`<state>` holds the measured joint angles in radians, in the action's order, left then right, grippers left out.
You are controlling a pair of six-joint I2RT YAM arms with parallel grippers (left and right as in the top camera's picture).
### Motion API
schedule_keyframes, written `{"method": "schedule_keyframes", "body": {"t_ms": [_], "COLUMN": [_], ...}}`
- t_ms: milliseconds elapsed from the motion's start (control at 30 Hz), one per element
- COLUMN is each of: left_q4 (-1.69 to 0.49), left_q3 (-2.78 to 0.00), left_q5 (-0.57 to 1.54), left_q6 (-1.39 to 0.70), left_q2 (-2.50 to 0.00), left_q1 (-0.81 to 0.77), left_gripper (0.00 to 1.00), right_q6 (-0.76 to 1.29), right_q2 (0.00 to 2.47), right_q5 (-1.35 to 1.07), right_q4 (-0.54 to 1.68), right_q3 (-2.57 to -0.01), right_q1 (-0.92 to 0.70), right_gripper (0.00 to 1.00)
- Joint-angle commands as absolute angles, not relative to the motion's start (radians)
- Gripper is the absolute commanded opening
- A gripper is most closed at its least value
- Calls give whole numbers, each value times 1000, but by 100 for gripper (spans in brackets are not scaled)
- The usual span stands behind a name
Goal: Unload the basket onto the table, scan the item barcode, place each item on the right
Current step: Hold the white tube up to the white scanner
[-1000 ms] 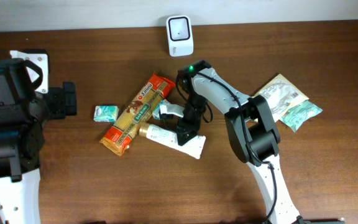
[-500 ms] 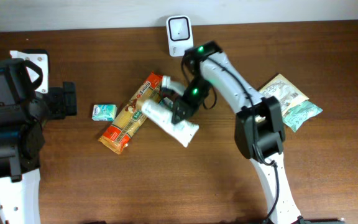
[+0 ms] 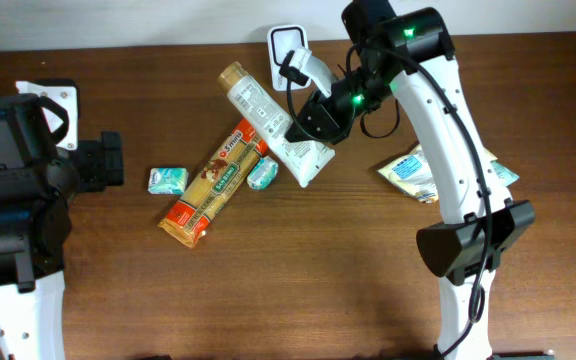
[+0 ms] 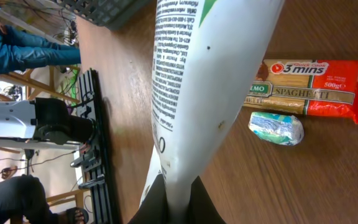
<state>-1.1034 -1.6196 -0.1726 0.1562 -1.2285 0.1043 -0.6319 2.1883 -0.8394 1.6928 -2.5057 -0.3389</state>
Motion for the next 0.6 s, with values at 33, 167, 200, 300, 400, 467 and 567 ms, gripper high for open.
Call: {"method": "schedule_keyframes", "body": {"t_ms": [33, 167, 200, 300, 400, 467, 567], "left_q4": [-1102, -1102, -1102, -1102, -1102, -1102, -1102], "left_q3": [-1624, -1624, -1624, -1624, -1624, -1624, -1624], "left_q5": [-173, -173, -173, -173, -173, -173, -173], "left_q6": [144, 144, 144, 144, 144, 144, 144], "left_q2": [-1225, -1225, -1225, -1225, -1225, -1225, -1225], "left_q1": [108, 108, 108, 108, 108, 108, 108], "left_gripper": [99, 99, 99, 99, 99, 99, 99], "right_q6": [-524, -309, -293, -294, -393, -477, -638], "right_q2": [2135, 2140, 2147, 2188, 2255, 2296, 2388], "right_q5": [-672, -170, -85, 100, 274, 334, 463], "right_q4": [1618, 1364, 1303, 1110, 907, 818, 657], "right_q3": [-2536, -2536, -2536, -2530, -2524, -2524, -2524], "right_q1": [-341, -354, -355, -356, -356, -359, -367], "right_gripper": [4, 4, 4, 4, 4, 4, 4]}}
